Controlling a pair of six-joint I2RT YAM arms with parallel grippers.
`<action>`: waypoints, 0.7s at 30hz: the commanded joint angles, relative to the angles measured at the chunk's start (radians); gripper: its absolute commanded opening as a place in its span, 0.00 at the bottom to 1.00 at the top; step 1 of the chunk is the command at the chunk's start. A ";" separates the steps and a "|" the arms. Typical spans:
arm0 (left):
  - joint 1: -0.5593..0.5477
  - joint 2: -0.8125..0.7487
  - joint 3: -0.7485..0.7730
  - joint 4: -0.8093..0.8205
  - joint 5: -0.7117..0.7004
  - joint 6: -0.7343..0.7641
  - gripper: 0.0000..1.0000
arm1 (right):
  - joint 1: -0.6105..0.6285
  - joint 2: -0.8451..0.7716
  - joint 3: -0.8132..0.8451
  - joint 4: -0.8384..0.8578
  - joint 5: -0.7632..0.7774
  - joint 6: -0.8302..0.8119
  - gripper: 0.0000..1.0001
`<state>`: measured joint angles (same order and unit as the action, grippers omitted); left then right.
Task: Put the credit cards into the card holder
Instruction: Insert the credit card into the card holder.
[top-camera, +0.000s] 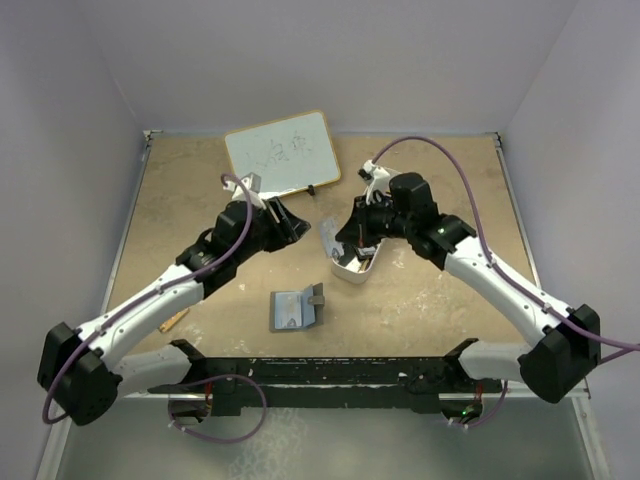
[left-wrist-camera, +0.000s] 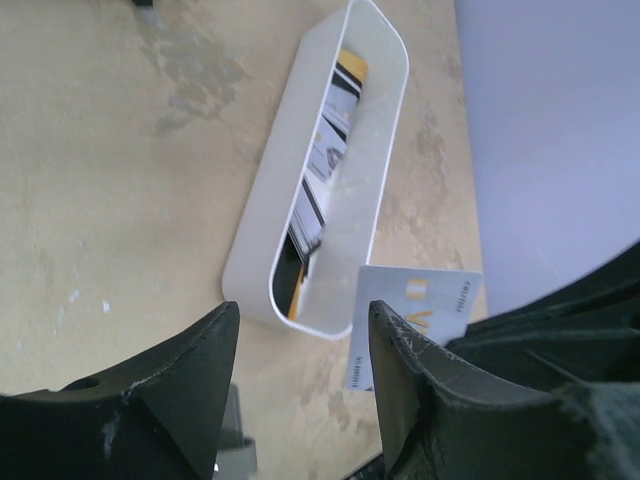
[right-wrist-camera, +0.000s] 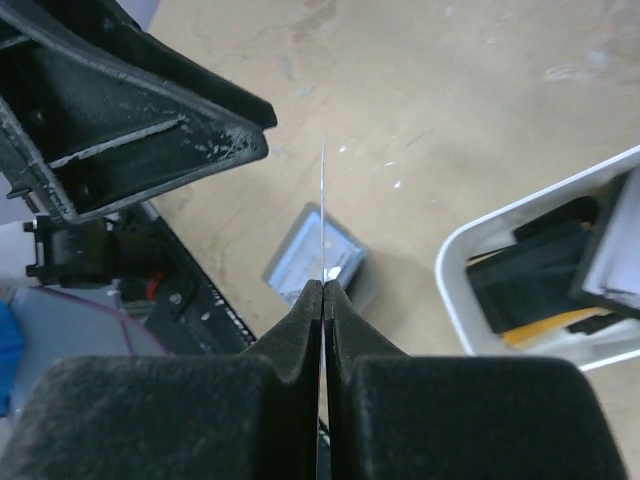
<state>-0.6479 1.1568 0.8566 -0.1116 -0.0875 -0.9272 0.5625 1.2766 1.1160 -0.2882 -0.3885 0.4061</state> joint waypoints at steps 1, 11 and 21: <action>0.011 -0.146 -0.106 0.047 0.165 -0.121 0.53 | 0.066 -0.070 -0.117 0.249 0.003 0.229 0.00; 0.012 -0.274 -0.283 0.232 0.274 -0.286 0.57 | 0.091 -0.148 -0.272 0.528 -0.035 0.439 0.00; 0.011 -0.279 -0.389 0.476 0.310 -0.413 0.57 | 0.095 -0.137 -0.338 0.655 -0.098 0.539 0.00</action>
<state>-0.6415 0.8955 0.4759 0.2066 0.1974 -1.2816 0.6498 1.1454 0.7956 0.2615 -0.4385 0.8894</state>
